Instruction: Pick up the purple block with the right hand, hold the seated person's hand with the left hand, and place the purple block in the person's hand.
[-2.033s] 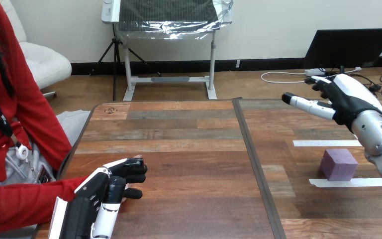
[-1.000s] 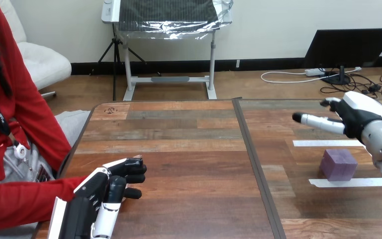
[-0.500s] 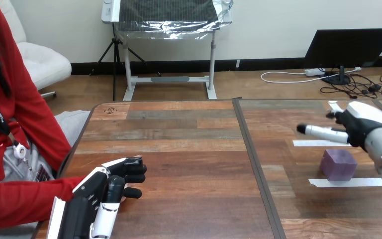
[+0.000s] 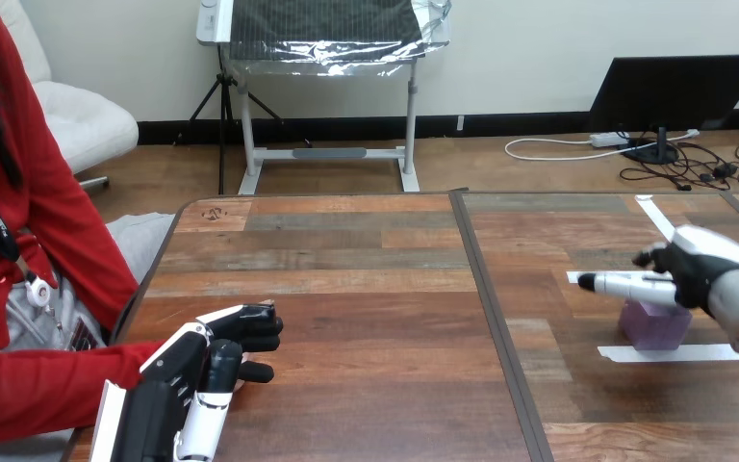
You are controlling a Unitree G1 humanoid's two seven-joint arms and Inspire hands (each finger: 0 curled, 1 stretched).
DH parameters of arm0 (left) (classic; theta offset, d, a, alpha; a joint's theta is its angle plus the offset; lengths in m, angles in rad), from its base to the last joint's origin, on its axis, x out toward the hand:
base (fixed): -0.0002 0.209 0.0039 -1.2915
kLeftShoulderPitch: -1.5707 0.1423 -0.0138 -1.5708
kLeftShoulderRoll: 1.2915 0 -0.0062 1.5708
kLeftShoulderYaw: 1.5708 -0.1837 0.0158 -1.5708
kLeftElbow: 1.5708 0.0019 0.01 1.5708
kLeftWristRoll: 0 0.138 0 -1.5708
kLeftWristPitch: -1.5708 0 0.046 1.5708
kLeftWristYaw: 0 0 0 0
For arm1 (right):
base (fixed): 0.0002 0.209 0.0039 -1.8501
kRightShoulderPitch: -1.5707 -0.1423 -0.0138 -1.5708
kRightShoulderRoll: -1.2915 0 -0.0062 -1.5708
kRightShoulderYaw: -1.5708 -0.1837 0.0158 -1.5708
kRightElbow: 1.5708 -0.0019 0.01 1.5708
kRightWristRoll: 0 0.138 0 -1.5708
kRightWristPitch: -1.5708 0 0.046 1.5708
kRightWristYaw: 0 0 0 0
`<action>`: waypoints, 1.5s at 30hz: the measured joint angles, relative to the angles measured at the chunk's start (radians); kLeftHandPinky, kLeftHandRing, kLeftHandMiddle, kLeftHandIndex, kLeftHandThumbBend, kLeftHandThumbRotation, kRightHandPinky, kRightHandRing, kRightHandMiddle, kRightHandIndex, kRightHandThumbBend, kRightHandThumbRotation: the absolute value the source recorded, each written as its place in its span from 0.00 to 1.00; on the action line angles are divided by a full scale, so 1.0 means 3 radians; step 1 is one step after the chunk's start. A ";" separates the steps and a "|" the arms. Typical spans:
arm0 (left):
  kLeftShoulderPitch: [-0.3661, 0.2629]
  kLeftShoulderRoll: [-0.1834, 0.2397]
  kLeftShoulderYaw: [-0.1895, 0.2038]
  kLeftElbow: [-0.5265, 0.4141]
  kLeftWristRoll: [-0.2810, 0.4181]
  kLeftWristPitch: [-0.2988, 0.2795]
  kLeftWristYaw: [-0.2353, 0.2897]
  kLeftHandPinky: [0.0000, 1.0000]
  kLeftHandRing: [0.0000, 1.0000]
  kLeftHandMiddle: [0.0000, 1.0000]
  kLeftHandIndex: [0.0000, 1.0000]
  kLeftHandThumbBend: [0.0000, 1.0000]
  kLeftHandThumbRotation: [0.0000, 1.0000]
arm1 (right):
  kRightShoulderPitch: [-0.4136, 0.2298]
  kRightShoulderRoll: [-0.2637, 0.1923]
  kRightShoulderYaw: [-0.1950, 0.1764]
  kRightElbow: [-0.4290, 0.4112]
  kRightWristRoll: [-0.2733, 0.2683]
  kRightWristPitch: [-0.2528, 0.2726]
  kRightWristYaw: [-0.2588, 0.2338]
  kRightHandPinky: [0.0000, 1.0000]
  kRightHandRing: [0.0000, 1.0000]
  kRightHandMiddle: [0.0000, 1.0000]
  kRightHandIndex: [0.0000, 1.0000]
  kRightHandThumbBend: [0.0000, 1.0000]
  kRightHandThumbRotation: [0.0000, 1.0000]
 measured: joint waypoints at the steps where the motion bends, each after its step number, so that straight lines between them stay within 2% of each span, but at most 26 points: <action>1: 0.0000 0.0000 0.0000 0.0000 0.0000 0.0000 0.0000 0.58 0.68 0.69 0.65 0.48 0.88 | 0.0008 0.0000 0.0004 0.0000 -0.0002 0.0010 0.0005 0.84 0.92 0.93 0.91 0.75 0.91; 6: 0.0001 0.0001 0.0006 0.0000 -0.0002 0.0000 -0.0003 0.58 0.68 0.69 0.65 0.48 0.88 | 0.0038 0.0000 0.0042 0.0003 -0.0032 0.0044 0.0058 0.82 0.91 0.92 0.92 0.77 0.94; 12: 0.0002 0.0000 0.0006 0.0000 -0.0026 0.0000 -0.0015 0.58 0.68 0.69 0.65 0.50 0.88 | 0.0064 0.0001 0.0034 0.0004 -0.0003 0.0064 0.0175 0.84 0.92 0.94 0.93 0.75 0.92; 15: 0.0003 0.0000 0.0010 0.0000 -0.0027 0.0002 -0.0016 0.58 0.68 0.69 0.65 0.49 0.87 | 0.0065 0.0001 0.0026 0.0000 0.0003 0.0065 0.0214 0.87 0.95 0.95 0.94 0.78 0.92; 24: 0.0002 0.0000 0.0017 -0.0001 -0.0038 0.0002 -0.0037 0.58 0.69 0.69 0.65 0.51 0.86 | 0.0059 0.0001 0.0044 -0.0007 -0.0015 0.0089 0.0309 0.89 0.96 0.96 0.95 0.76 0.85; 27: 0.0002 0.0000 0.0019 -0.0001 -0.0039 0.0004 -0.0039 0.58 0.69 0.69 0.65 0.54 0.87 | 0.0052 0.0000 0.0043 -0.0010 -0.0015 0.0093 0.0348 0.88 0.96 0.96 0.94 0.75 0.81; 30: 0.0002 0.0000 0.0020 -0.0002 -0.0039 0.0010 -0.0041 0.58 0.69 0.69 0.65 0.54 0.87 | 0.0046 0.0000 0.0044 -0.0010 -0.0015 0.0095 0.0374 0.85 0.94 0.95 0.94 0.77 0.79; 39: 0.0002 -0.0001 0.0023 -0.0002 -0.0039 0.0011 -0.0048 0.58 0.68 0.68 0.64 0.53 0.87 | 0.0016 0.0000 0.0039 -0.0013 -0.0008 0.0130 0.0454 0.84 0.97 0.97 0.95 0.81 0.71; 42: 0.0002 -0.0001 0.0026 -0.0003 -0.0040 0.0013 -0.0049 0.58 0.68 0.69 0.64 0.54 0.87 | 0.0002 0.0000 0.0041 -0.0013 -0.0011 0.0150 0.0487 0.80 0.95 0.96 0.95 0.80 0.69; 45: 0.0002 -0.0001 0.0031 -0.0003 -0.0041 0.0014 -0.0053 0.58 0.68 0.69 0.64 0.54 0.87 | -0.0003 0.0000 0.0041 -0.0013 -0.0012 0.0161 0.0505 0.78 0.95 0.96 0.95 0.81 0.63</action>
